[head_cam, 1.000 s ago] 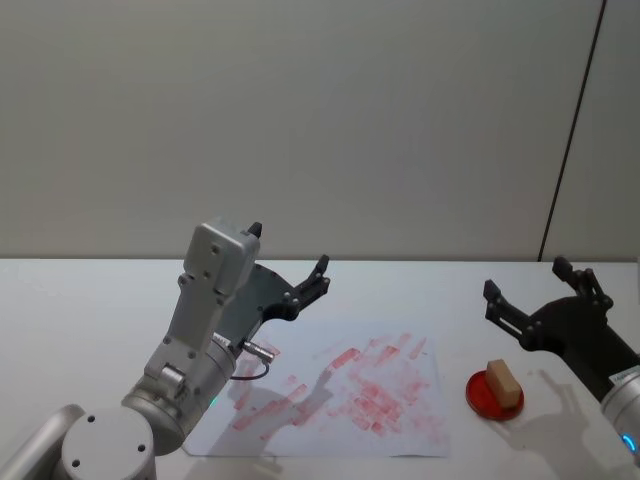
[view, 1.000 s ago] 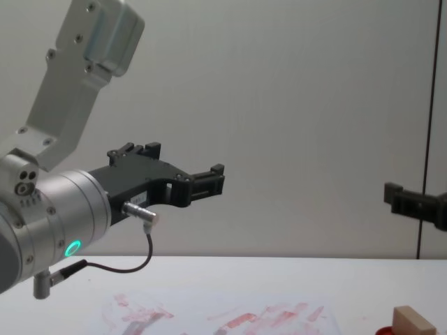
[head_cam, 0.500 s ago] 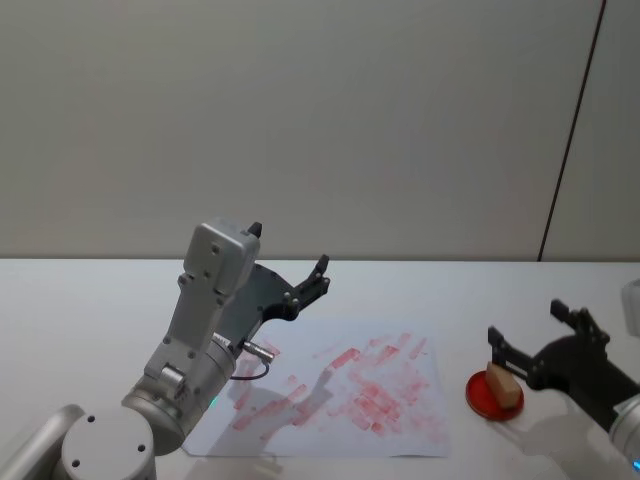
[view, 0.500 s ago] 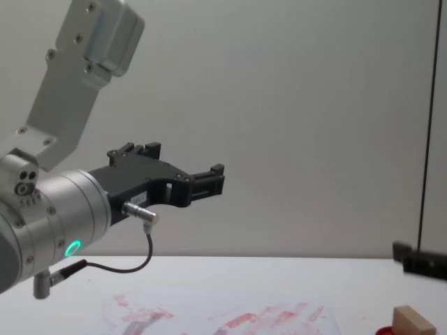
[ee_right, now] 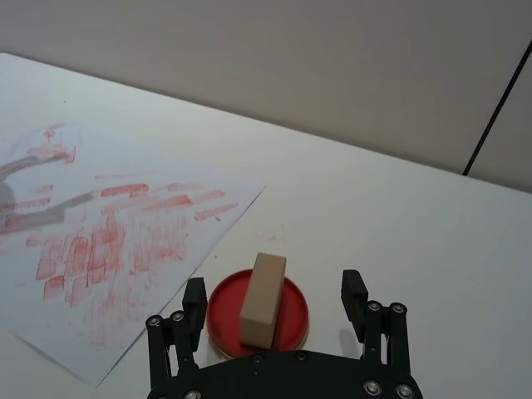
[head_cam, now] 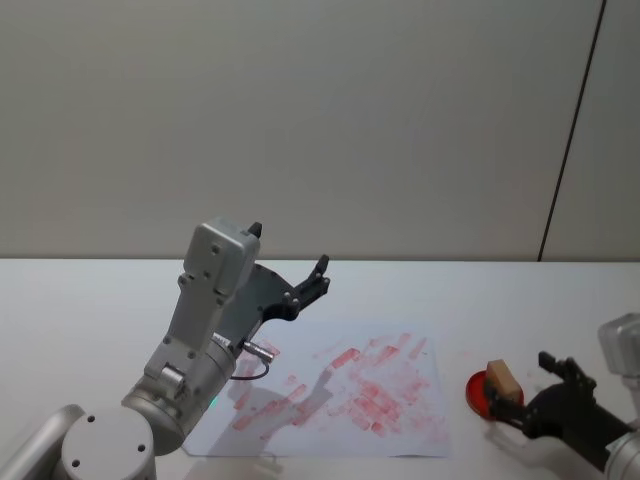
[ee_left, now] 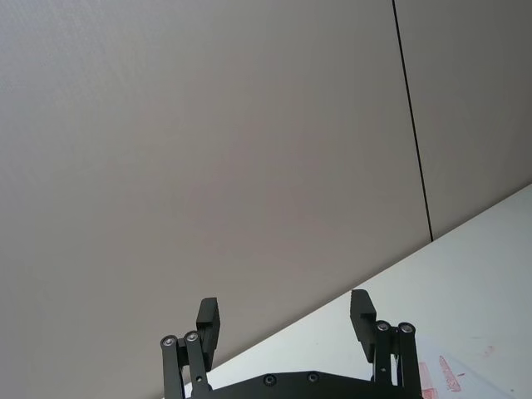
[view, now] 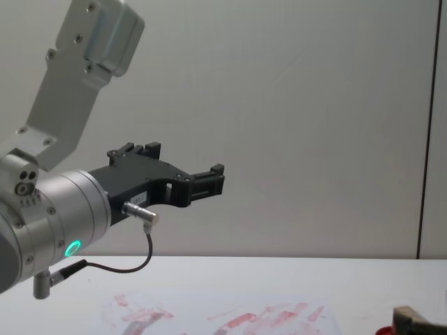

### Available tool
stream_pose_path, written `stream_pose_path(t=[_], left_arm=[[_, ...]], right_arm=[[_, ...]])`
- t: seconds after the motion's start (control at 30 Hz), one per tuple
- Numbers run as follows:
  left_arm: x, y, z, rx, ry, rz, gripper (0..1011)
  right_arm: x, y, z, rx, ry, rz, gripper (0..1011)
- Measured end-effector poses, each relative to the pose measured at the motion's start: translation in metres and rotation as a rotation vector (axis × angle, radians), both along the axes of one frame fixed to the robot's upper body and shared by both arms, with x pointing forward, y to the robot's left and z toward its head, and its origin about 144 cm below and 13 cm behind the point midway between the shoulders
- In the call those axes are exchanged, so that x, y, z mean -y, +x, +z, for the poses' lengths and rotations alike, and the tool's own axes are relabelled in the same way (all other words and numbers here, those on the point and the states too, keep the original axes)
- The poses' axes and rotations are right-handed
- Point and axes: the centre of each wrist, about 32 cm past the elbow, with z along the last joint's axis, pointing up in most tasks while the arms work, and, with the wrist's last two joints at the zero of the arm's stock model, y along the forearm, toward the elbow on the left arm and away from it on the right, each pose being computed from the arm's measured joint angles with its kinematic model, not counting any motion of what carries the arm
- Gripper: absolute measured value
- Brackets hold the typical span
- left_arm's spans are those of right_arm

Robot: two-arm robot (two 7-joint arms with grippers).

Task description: Use the one hand to pick up the stamp and affix it onto the A4 paper.

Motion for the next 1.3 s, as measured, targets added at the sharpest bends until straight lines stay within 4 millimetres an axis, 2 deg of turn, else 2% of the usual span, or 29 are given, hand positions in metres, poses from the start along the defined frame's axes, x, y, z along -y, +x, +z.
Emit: stream_pose_path(t=[0.27, 0.43, 0.47, 0.57, 0.63, 0.67, 0.8, 0.83, 0.93, 1.03, 1.07, 1.17, 1.3], left_arm=[[0.0, 0.0, 0.0, 0.0, 0.0, 0.0, 1002], [0.0, 0.0, 0.0, 0.0, 0.0, 0.0, 1002], [0.0, 0.0, 0.0, 0.0, 0.0, 0.0, 1002], [0.0, 0.0, 0.0, 0.0, 0.0, 0.0, 1002], [0.0, 0.0, 0.0, 0.0, 0.0, 0.0, 1002], [0.0, 0.0, 0.0, 0.0, 0.0, 0.0, 1003], [0.0, 0.0, 0.0, 0.0, 0.0, 0.0, 1002], [0.0, 0.0, 0.0, 0.0, 0.0, 0.0, 1003], [0.0, 0.0, 0.0, 0.0, 0.0, 0.0, 1002], [0.0, 0.0, 0.0, 0.0, 0.0, 0.0, 1002], [0.0, 0.0, 0.0, 0.0, 0.0, 0.0, 1002], [0.0, 0.0, 0.0, 0.0, 0.0, 0.0, 1002], [0.0, 0.0, 0.0, 0.0, 0.0, 0.0, 1002]], right_arm=[[-0.001, -0.002, -0.011, -0.041, 0.017, 0.005, 982], [-0.002, -0.003, -0.016, -0.05, 0.033, 0.0, 857], [-0.002, -0.003, -0.016, -0.05, 0.033, 0.0, 857], [-0.003, -0.005, -0.019, -0.041, 0.044, -0.008, 731], [-0.004, -0.005, -0.021, -0.036, 0.049, -0.012, 690], [-0.005, -0.006, -0.023, -0.032, 0.053, -0.015, 629], [-0.006, -0.007, -0.026, -0.022, 0.061, -0.021, 550], [-0.007, -0.007, -0.027, -0.019, 0.063, -0.022, 491], [-0.009, -0.008, -0.031, -0.011, 0.071, -0.027, 389], [-0.01, -0.009, -0.033, -0.004, 0.075, -0.03, 331], [-0.012, -0.01, -0.035, 0.0, 0.077, -0.031, 275], [-0.013, -0.011, -0.036, 0.008, 0.079, -0.033, 222], [-0.016, -0.013, -0.039, 0.029, 0.08, -0.034, 220]])
